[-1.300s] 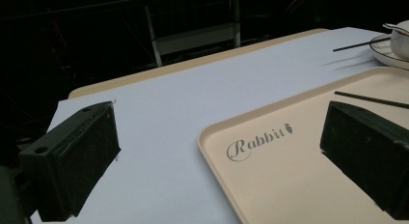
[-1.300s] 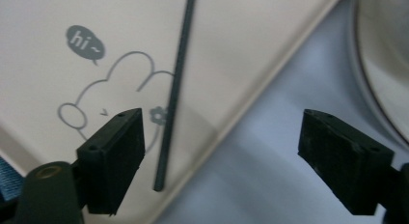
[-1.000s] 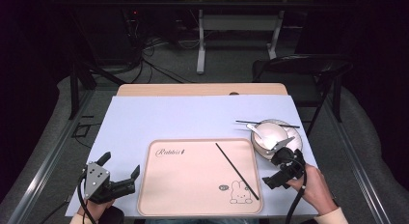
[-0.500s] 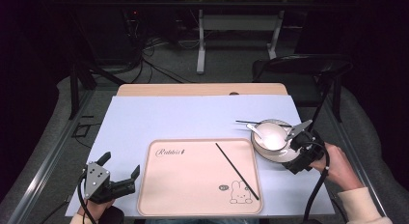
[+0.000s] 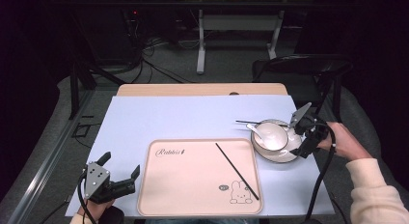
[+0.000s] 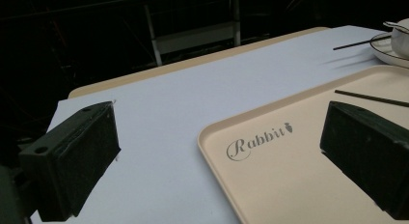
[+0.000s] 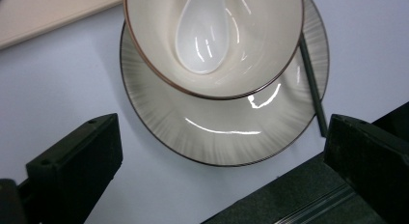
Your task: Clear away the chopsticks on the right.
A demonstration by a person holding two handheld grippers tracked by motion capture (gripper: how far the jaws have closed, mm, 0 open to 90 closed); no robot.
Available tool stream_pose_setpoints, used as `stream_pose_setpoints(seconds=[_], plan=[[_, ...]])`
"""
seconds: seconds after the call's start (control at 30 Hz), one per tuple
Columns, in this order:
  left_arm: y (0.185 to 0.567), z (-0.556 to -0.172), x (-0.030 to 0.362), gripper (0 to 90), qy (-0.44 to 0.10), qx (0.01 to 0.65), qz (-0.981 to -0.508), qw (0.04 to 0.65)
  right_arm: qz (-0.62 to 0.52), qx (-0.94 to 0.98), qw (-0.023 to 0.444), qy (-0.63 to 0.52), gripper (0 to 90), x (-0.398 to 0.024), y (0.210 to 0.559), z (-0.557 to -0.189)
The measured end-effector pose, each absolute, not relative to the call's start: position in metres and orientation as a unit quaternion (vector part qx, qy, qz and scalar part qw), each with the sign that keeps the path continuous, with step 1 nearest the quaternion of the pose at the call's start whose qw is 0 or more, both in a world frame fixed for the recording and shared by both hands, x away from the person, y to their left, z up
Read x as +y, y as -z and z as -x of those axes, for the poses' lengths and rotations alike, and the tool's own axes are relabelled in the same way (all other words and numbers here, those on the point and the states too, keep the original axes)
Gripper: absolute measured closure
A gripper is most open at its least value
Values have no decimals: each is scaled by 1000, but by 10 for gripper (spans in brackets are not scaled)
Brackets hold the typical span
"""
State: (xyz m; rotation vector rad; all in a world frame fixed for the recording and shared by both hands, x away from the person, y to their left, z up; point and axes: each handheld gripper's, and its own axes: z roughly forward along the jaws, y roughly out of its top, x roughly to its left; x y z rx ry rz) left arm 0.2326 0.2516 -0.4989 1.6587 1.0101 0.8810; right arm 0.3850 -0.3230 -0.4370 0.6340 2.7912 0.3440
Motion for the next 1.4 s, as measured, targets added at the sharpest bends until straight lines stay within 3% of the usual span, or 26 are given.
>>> stream_pose_setpoints(seconds=[0.53, 0.93, 1.27, 1.3, 1.4], plan=[[499, -233, 251, 0, -361, 412, -684, 482, -188, 966, 144, -107, 0, -325, 412, -448], [499, -233, 252, 0, -360, 412, -684, 482, -226, 963, 123, -79, 1, -325, 439, -492], [499, -233, 252, 0, -360, 413, -683, 482, -224, 967, 114, -50, 295, -317, 468, -511], [499, -233, 252, 0, -361, 413, -684, 481, -217, 969, 107, -43, 369, -313, 471, -512], [499, -233, 252, 0, -361, 413, -682, 484, -201, 973, 104, -36, 457, -309, 478, -511]])
